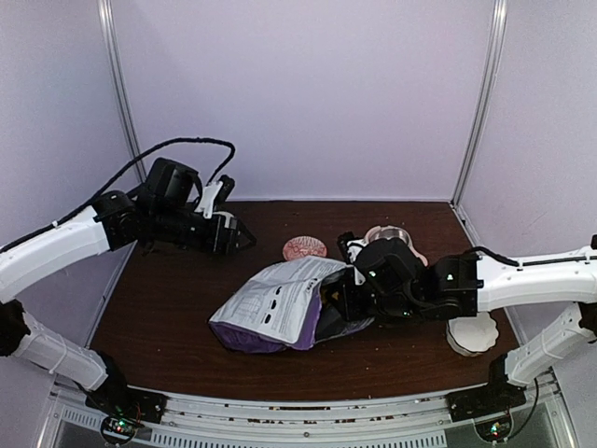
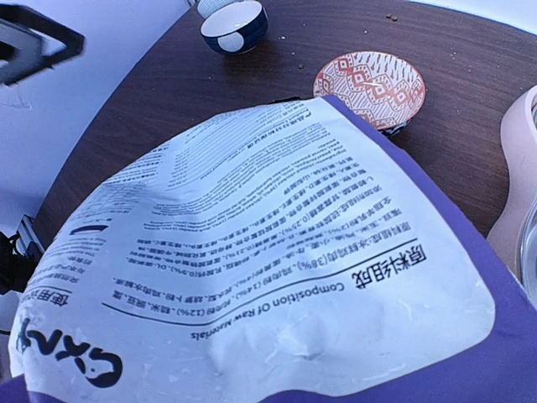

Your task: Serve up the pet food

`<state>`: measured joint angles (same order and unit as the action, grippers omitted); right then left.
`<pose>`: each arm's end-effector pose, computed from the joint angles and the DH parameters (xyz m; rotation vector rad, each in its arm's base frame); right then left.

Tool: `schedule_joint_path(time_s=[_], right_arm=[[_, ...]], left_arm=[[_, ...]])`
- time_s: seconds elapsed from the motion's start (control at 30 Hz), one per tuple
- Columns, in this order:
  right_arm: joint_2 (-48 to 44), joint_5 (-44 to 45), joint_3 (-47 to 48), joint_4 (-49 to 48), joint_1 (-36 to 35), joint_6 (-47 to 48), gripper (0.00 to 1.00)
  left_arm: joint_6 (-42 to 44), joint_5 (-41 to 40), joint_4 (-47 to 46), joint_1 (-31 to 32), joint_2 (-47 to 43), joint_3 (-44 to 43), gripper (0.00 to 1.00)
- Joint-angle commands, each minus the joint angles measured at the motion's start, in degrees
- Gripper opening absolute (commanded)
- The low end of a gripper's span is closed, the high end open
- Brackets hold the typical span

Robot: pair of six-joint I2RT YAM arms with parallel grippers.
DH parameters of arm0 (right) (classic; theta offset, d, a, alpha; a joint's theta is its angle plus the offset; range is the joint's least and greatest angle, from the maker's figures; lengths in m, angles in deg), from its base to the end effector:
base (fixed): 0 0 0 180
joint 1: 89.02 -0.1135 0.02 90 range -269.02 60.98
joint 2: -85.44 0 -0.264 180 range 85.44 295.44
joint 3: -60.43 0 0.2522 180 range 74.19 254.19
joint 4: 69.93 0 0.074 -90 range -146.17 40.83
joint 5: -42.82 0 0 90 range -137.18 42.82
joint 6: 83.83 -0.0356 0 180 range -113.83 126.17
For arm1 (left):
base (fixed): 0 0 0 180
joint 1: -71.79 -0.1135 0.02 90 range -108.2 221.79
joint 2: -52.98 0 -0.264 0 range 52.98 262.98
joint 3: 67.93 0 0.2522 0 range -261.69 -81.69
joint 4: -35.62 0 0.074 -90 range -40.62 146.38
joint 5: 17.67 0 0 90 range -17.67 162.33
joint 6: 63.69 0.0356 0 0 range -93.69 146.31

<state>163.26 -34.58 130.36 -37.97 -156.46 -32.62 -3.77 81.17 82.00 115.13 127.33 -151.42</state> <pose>0.1213 0.2718 0.2673 -0.4642 2.3090 0.7244 0.2033 -0.1994 0.3417 0.3615 2.3286 -0.8440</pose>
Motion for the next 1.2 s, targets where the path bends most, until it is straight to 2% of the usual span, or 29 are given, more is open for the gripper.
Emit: schedule_joint_path(time_s=[0.0,0.1,0.2,0.3,0.47,0.53,0.63,0.77,0.83,1.0,1.17], right_arm=[[-1.57,3.38,-1.78,-0.60,0.69,0.45,0.16],[-1.00,2.14,-2.35,-2.14,0.97,0.46,0.17],[-0.26,0.98,-2.82,-3.61,1.14,0.34,0.17],[0.05,-0.46,-3.48,-5.01,1.58,0.19,0.17],[-0.63,1.02,-3.76,-3.76,1.81,1.57,0.17],[-0.90,2.37,-3.31,-2.55,1.83,3.23,0.17],[-0.66,4.99,-1.77,1.03,1.80,4.56,0.17],[-0.57,6.93,-3.05,0.94,1.76,4.83,0.17],[-0.43,7.61,-3.45,0.88,1.76,4.95,0.17],[-0.54,9.23,-4.61,0.66,1.78,4.60,0.16],[-1.47,10.17,-5.37,1.54,1.78,3.57,0.16]], left_arm=[[-2.57,3.90,-8.49,-6.82,2.22,11.86,0.78],[-1.73,8.89,-12.24,-9.33,5.42,15.28,0.78],[2.12,13.75,-12.40,-9.43,10.88,13.82,0.78],[6.47,19.23,-9.92,-9.41,16.56,11.20,0.78],[12.86,23.16,-5.42,-9.38,21.76,9.68,0.77],[13.58,24.26,-5.67,-9.40,22.98,10.27,0.70],[13.69,23.88,-5.52,-9.34,24.06,10.48,0.52],[14.42,23.75,-3.85,-9.36,25.51,9.94,0.44],[14.25,24.08,-3.39,-9.39,26.83,9.75,0.36],[13.55,23.03,-1.37,-9.41,29.58,8.59,0.00],[13.09,20.79,-1.31,-9.40,27.15,8.69,0.00]])
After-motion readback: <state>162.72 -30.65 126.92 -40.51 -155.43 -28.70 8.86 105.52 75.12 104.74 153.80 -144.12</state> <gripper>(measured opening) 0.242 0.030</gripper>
